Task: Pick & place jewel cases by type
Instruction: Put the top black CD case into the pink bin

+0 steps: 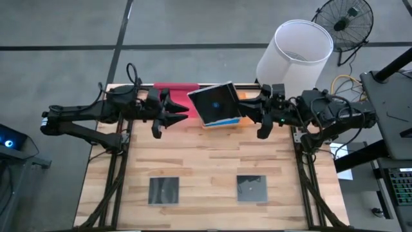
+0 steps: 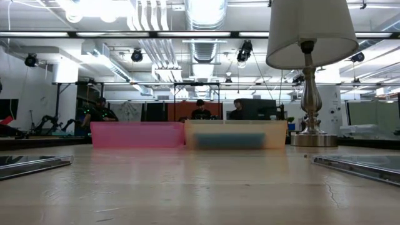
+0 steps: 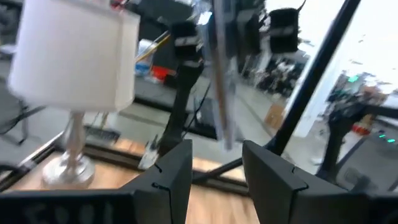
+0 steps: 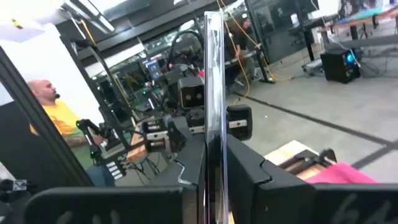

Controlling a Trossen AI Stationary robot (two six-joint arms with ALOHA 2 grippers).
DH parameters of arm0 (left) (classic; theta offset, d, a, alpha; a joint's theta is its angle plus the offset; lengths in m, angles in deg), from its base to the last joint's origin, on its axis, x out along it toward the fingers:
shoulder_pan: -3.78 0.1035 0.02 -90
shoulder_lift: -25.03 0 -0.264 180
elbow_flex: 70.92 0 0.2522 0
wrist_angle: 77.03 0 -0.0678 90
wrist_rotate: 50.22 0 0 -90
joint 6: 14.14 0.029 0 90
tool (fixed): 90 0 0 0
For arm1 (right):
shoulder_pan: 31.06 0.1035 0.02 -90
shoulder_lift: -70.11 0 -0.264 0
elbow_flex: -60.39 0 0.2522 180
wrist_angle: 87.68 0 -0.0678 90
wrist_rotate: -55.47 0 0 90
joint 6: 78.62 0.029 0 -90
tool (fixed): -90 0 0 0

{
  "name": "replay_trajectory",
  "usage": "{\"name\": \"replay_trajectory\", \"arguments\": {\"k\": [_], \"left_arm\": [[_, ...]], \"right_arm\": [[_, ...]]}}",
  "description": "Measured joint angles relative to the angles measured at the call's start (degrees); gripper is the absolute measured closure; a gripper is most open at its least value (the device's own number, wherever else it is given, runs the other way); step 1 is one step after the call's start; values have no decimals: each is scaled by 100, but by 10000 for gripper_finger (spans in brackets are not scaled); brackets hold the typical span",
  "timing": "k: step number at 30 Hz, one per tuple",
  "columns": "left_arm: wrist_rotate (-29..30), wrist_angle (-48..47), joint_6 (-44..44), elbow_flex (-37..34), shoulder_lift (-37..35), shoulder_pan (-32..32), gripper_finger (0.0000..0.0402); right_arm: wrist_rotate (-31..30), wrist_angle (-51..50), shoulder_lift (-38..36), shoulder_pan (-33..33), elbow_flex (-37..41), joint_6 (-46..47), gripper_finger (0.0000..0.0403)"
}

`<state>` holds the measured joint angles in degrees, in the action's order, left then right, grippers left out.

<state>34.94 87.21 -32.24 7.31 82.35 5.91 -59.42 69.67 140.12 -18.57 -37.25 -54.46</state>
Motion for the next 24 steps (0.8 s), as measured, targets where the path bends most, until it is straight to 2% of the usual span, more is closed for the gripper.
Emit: {"name": "replay_trajectory", "arguments": {"k": [3,24], "left_arm": [[-173,262,-57,0,61,0,277],[-177,384,-137,-7,242,0,277]], "right_arm": [[7,149,67,0,7,-144,369],[-1,364,487,-13,-103,-127,369]]}}
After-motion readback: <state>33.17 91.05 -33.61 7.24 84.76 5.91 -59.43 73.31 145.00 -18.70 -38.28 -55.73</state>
